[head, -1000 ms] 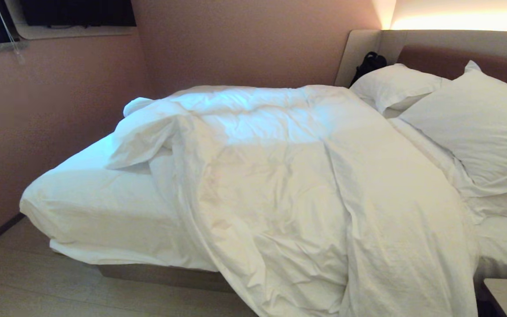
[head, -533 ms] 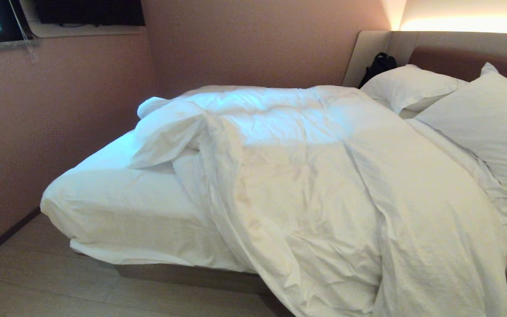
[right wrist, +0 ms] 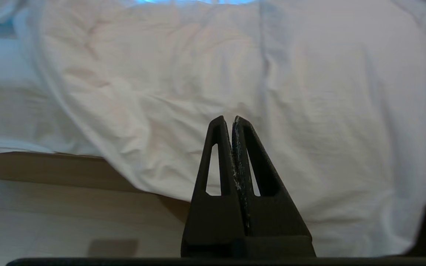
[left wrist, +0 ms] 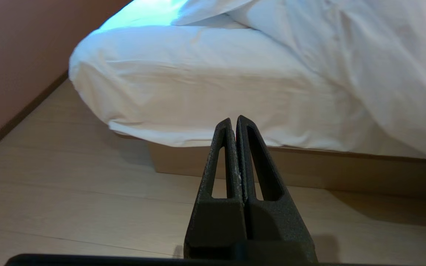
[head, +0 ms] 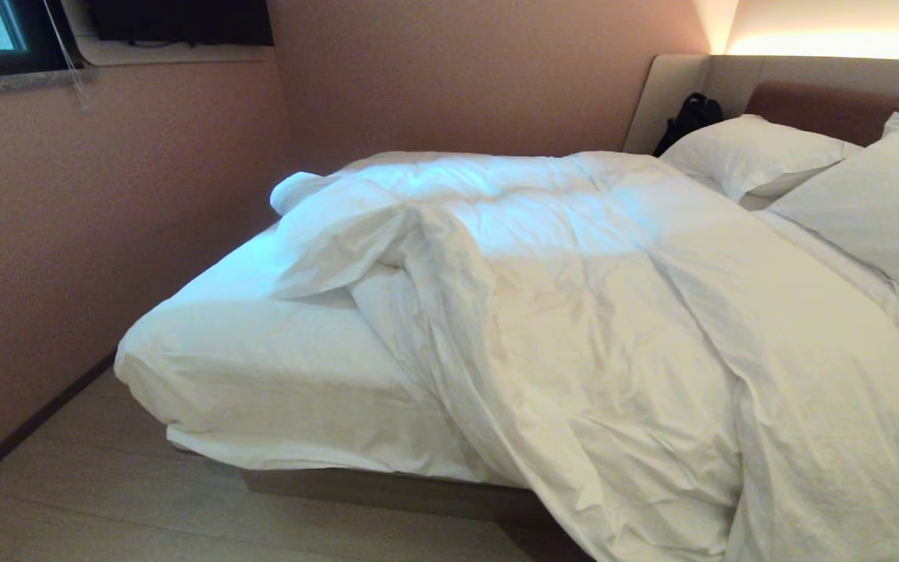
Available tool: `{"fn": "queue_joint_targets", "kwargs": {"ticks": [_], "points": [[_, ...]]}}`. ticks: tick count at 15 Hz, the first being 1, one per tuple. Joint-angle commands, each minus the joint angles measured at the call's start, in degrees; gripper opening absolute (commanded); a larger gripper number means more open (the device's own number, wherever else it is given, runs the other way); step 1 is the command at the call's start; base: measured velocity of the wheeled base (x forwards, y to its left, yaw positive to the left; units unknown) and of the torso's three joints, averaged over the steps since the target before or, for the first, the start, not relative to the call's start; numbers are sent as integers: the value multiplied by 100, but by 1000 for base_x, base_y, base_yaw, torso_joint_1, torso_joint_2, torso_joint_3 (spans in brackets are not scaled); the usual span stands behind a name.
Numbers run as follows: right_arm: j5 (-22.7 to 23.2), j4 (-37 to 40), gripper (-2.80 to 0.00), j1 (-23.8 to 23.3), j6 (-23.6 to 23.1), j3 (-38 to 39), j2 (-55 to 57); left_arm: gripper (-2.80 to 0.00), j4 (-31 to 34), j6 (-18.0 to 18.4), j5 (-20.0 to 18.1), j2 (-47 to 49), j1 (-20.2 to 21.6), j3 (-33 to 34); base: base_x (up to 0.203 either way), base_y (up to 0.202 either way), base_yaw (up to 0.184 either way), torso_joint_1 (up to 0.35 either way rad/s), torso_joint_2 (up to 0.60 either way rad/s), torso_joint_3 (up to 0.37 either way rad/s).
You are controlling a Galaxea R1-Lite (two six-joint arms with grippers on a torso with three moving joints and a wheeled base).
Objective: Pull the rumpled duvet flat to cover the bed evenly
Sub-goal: Hold the folded corner of the quilt
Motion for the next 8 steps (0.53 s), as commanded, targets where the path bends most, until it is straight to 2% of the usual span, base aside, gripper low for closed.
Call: {"fn": "queue_joint_targets", "kwargs": {"ticks": [1,8], "points": [[13,0,-280,1,-1,1,-2,-280,0,0,0,-2,-5,1,0,193,2,4,4,4],[7,0,-280,1,-1,1,-2,-280,0,0,0,-2,0,1,0,195,1,1,2,3]]}}
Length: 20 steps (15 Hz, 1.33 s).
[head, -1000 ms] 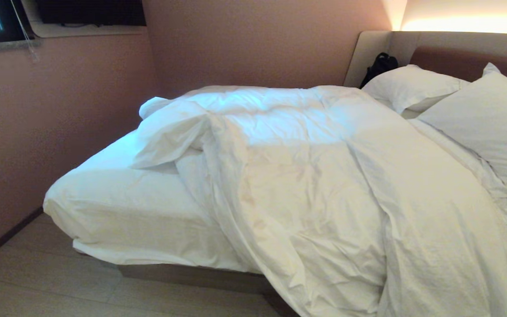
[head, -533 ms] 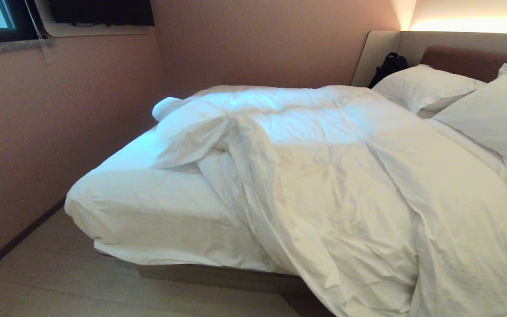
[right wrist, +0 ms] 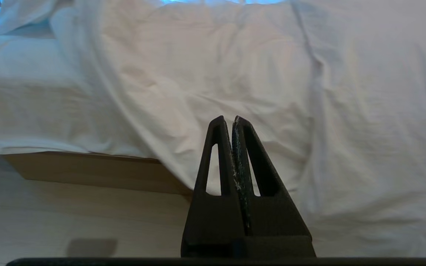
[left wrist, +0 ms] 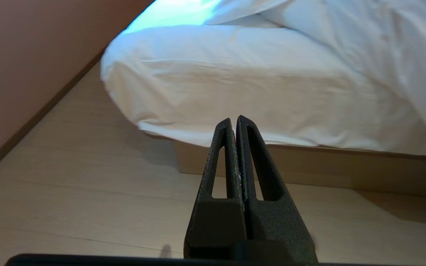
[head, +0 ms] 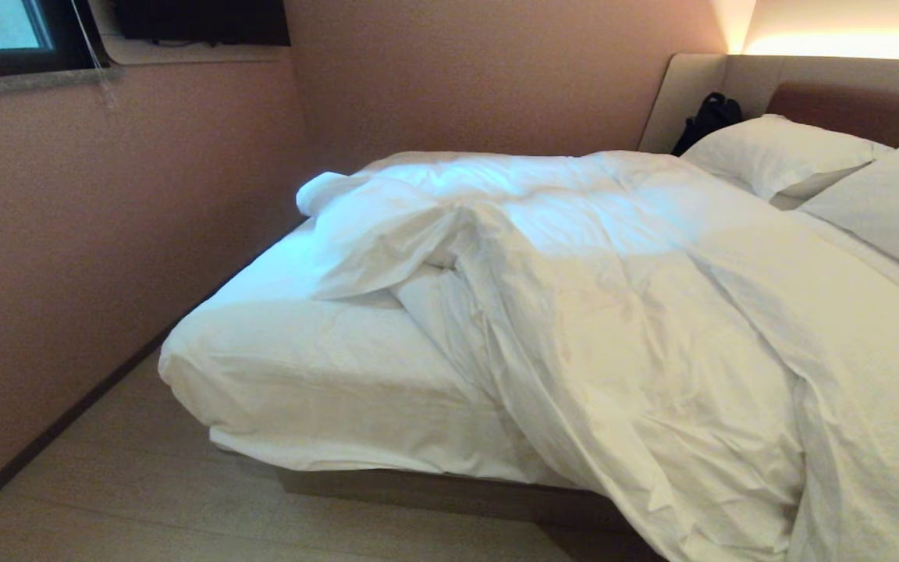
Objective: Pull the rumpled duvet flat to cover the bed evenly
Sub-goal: Hold the folded corner of the quilt
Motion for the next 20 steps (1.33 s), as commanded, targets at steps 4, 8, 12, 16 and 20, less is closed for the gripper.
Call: {"fn": "queue_joint_targets", "kwargs": {"ticks": [4,8,12,16,20], "points": [[0,-2,-280,1,-1,1,-2,-280,0,0,2,-2,2,1,0,194,2,3,3,4],[0,-2,-280,1,-1,1,-2,-280,0,0,2,-2,2,1,0,194,0,0,2,2],[5,-2,-280,1,-1,1,-2,-280,0,0,-1,-2,2,1,0,195,0,2,3,2],[0,-2,-280,1,-1,1,-2,-280,0,0,2,-2,2,1,0,178,1,1,4,4],[8,-2,-280,1,-1,1,-2,-280,0,0,2,-2,2,1,0,22,-2,1,1,2]]}}
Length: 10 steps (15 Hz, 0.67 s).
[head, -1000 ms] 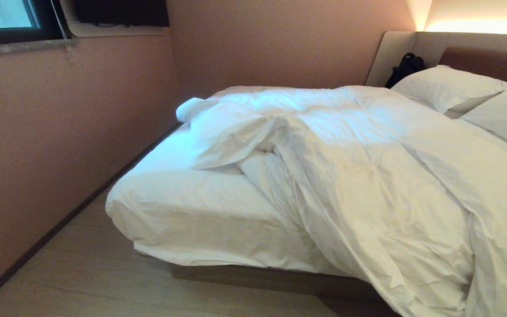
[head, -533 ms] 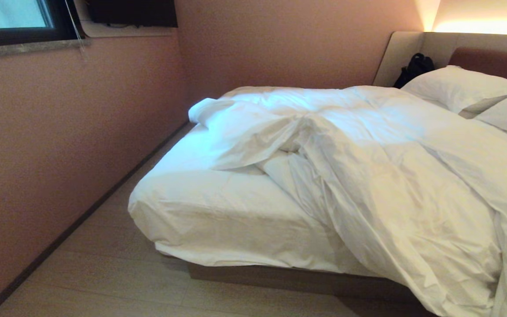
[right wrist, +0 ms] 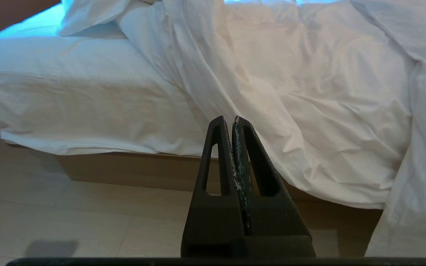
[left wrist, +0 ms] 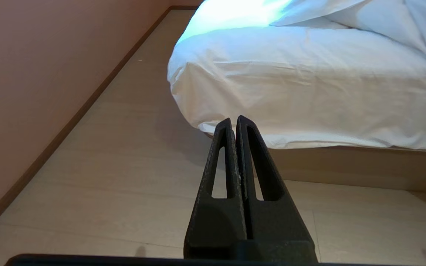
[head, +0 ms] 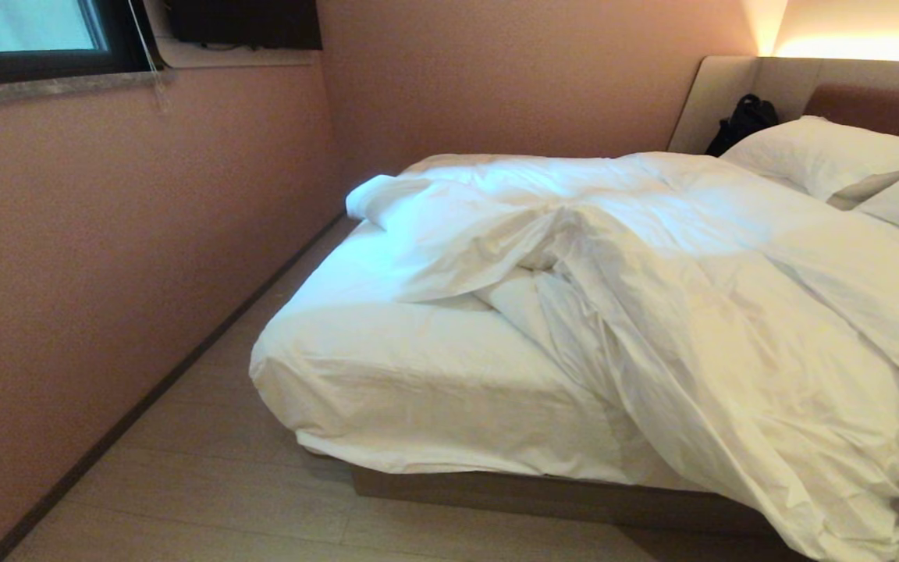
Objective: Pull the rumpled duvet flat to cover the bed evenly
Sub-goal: Hold the folded corner of the quilt
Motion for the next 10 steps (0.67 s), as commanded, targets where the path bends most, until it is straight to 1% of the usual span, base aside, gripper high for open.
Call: {"fn": "queue_joint_targets", "kwargs": {"ticks": [1,10], "points": [[-3,-5,-280,-1,-1,1,-2,-280,3,-11,2,-2,5,1,0,0,0,0,0,0],[5,-5,-280,-1,-1,1,-2,-280,3,-19,2,-2,5,1,0,0,0,0,0,0]]}}
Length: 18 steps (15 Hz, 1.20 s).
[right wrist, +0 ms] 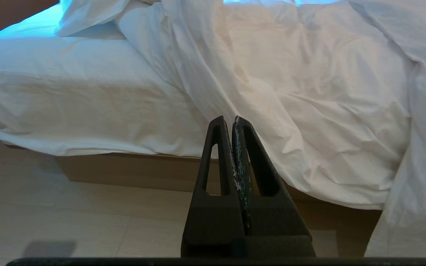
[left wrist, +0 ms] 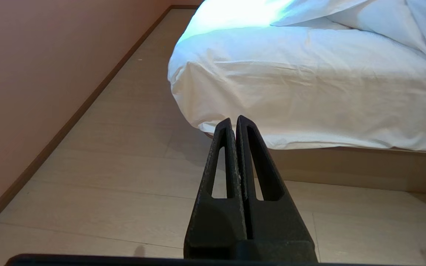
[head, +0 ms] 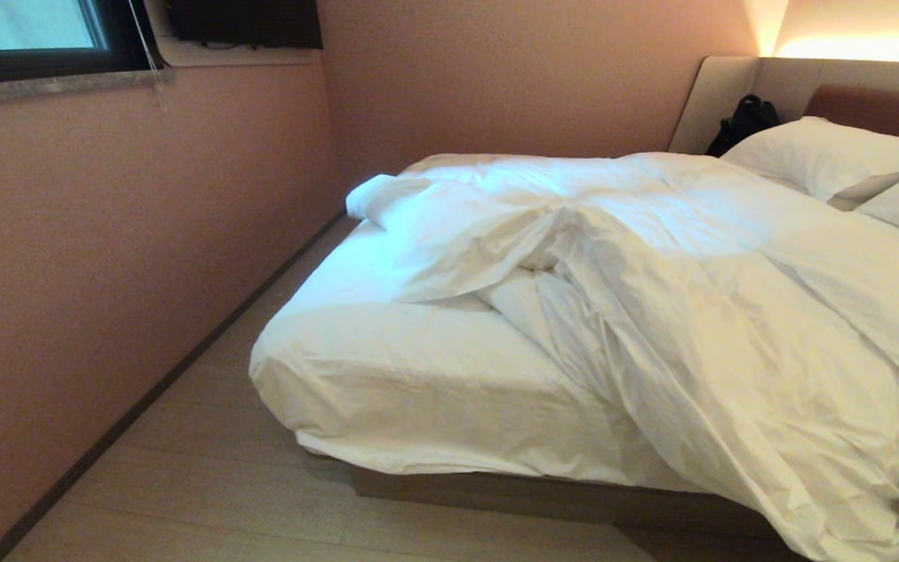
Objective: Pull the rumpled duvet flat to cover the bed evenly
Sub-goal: Hold the folded corner of the quilt
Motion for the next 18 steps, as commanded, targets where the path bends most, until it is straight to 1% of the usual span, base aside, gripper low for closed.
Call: {"fn": "queue_joint_targets", "kwargs": {"ticks": [1,8,9,18], "points": [[-3,-2,-280,4,-1,1,-2,-280,0,-8,0,-2,-2,1,0,0,0,0,0,0],[4,-2,-280,4,-1,1,-2,-280,0,1,0,-2,5,1,0,0,0,0,0,0],[4,-2,-280,4,-1,1,-2,-280,0,1,0,-2,5,1,107,0,-7,0,0,10],[5,-2,-280,4,-1,1,-2,-280,0,1,0,-1,5,1,196,0,0,3,3,3]]}}
